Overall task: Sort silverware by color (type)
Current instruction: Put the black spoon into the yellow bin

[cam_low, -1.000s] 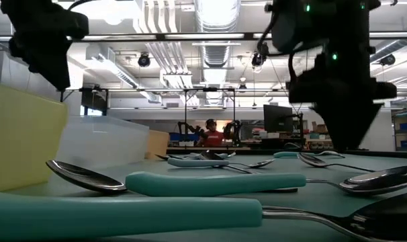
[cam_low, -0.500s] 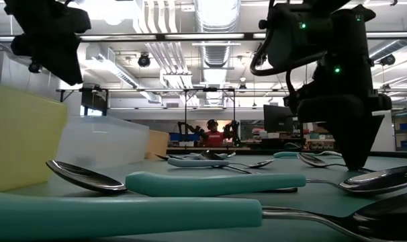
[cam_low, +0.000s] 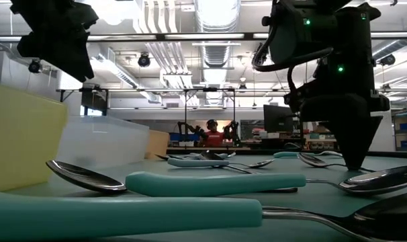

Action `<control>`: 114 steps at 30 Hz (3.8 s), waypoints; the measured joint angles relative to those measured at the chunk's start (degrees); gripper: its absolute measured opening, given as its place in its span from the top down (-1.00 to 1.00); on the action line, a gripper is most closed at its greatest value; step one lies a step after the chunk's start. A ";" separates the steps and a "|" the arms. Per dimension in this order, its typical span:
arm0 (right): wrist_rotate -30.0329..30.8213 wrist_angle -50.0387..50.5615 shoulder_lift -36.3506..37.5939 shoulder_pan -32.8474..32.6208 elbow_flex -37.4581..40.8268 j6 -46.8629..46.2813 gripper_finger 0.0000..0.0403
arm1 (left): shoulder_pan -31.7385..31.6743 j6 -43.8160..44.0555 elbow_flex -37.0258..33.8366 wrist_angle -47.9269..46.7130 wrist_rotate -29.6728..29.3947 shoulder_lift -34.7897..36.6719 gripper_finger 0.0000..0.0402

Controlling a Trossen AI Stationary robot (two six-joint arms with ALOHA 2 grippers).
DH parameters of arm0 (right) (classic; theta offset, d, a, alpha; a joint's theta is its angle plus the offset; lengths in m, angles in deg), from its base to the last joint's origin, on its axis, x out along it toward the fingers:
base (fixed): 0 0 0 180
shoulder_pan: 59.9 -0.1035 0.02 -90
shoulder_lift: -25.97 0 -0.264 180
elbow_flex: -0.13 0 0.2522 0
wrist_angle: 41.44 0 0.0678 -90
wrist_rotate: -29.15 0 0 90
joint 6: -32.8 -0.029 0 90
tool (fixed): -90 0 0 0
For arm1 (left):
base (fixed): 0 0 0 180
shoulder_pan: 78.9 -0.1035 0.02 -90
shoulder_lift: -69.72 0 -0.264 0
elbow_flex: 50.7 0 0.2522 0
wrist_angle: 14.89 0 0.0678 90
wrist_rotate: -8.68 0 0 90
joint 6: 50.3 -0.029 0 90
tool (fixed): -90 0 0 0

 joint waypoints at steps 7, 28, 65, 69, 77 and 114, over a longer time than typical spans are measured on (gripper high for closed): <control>0.81 -0.78 3.07 0.09 0.09 -0.36 0.51 | 0.00 0.00 0.00 0.40 -0.03 -0.02 0.41; -1.39 -8.22 1.37 0.00 2.90 0.10 0.57 | 0.00 -0.07 -0.02 0.94 -0.01 -0.04 0.41; 11.32 -33.25 4.41 14.35 -22.99 40.50 0.95 | 1.90 -11.62 -0.92 47.58 -13.66 -20.16 0.41; 10.37 -36.52 4.41 14.51 -23.05 41.87 0.95 | 1.59 -17.07 -0.92 50.80 -15.12 -20.78 0.41; 8.61 -41.93 3.65 14.51 -23.05 43.96 0.96 | 1.07 -23.19 -0.92 52.94 -16.64 -20.65 0.41; 3.06 -49.50 1.55 13.27 -23.05 51.06 0.96 | 0.90 -27.11 -0.92 59.30 -22.26 -20.63 0.50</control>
